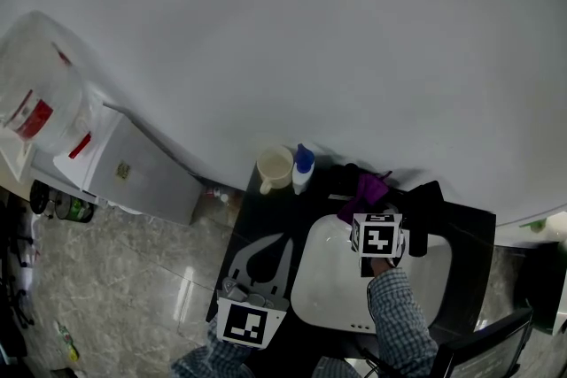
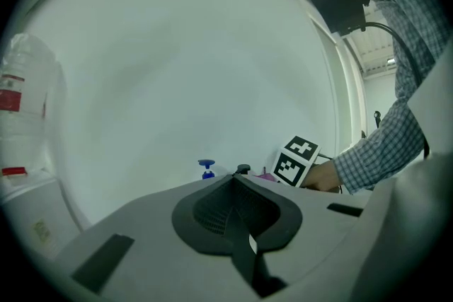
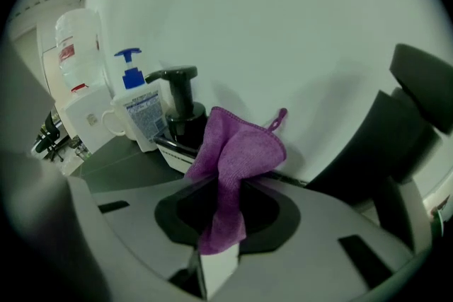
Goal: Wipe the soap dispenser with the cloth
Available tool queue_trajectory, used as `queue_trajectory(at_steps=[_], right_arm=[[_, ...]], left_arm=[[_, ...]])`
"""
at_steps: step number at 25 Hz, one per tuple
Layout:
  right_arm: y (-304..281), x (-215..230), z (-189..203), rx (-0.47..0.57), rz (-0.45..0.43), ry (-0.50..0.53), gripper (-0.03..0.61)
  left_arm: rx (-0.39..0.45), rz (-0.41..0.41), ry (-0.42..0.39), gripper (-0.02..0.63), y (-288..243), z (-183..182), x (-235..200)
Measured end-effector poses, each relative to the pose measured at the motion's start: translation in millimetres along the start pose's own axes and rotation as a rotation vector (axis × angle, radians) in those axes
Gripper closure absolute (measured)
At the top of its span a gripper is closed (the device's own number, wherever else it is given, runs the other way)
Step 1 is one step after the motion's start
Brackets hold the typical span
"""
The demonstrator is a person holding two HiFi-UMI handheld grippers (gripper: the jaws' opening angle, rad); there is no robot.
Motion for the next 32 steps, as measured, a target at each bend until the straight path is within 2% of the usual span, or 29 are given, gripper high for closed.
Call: queue_trajectory(at_steps=[7, 14, 19, 24, 28, 32], right_arm=[[26.5, -3.7, 5.2, 0.053, 0.039, -0.020, 0.497], [103.0, -27.1, -16.4, 0.241, 0.032, -0.063, 0.497], [157.3, -56.3, -25.5, 0.342, 0.006, -0.120, 0.497], [188.0, -76.4, -18.5, 0.365, 0.005, -0.175, 0.497], [207.2, -77.8, -11.7, 0.388, 0.045, -0.205, 0.497], [232.7, -74.6, 2.1, 0.404, 0.089, -0.205, 0.497]], left_arm=[[0.020, -0.006, 0.010, 0.612, 8.9, -1.8, -4.8], [0.044, 0.030, 0.001, 0.612, 17.5, -12.6, -4.4], [0.073, 0.032, 0.042, 0.612, 28.6, -20.1, -3.4], [0.072, 0.089, 0.050, 0.612, 40.7, -19.2, 5.9], [0.084, 0.126, 0.072, 0.612, 47.6, -13.2, 13.9], [0.050, 0.157, 0.078, 0.612, 61.7, -5.4, 27.1]])
Point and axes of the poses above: the fingertips, and each gripper's own axes: y backward along the fingers, x to its right, z out of its underside, the point moved 4 cm from there along y, backward along the fingers, and after that the axes turned 9 degrees about x, right-handed, at the moved point
